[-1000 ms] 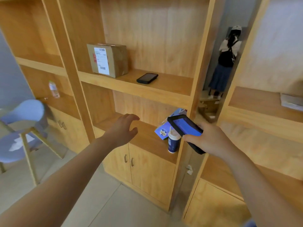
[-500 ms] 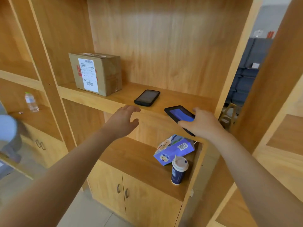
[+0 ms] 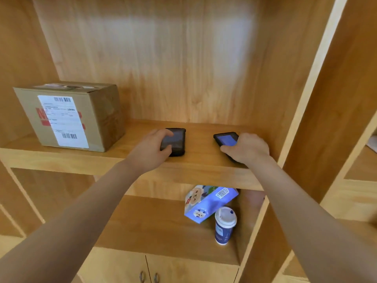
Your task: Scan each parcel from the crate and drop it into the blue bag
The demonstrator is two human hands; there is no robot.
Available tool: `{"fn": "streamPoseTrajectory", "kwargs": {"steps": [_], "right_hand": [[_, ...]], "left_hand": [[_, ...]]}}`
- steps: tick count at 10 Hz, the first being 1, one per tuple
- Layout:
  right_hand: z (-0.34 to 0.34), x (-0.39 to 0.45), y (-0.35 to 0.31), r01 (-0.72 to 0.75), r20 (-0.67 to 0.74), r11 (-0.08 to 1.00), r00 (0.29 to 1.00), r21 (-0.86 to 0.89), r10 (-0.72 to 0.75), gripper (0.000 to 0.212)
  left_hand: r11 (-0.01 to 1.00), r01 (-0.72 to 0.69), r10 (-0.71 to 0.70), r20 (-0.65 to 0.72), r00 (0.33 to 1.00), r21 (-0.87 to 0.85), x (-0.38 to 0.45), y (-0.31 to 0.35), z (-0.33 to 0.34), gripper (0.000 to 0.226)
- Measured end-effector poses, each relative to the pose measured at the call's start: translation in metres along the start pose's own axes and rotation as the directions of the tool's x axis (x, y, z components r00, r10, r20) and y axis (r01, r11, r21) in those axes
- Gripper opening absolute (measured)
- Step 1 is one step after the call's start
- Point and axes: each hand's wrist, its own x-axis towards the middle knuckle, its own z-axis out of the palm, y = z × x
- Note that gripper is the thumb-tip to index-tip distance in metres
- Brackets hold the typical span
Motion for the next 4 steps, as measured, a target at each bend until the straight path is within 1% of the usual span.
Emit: {"fn": "streamPoseTrajectory", "kwargs": {"steps": [1,2,3,4], "right_hand": [[0.005,0.004,-0.007,-0.062,-0.018,0.997,0.998,-0.05,0.061,0.069],[0.007,0.002,-0.014,-0.104,-0.035,0.991,0.994,-0.081,0.102,0.081],[0.009,0.001,-0.017,-0.134,0.004,0.989,0.991,-0.066,0.135,0.086],[0.002,-0.006,-0.018,-0.142,0.023,0.989,0.99,-0.034,0.143,0.088]], "left_hand": [[0.999,-0.046,0.046,0.012,0.999,-0.009,0.009,-0.011,0.0,0.039],[0.997,-0.074,0.075,0.02,0.997,-0.018,0.011,-0.015,0.0,0.038],[0.994,-0.104,0.105,0.032,0.994,-0.035,0.01,-0.017,0.001,0.038],[0.991,-0.131,0.131,0.001,0.991,-0.019,0.004,-0.011,-0.005,0.038]]}}
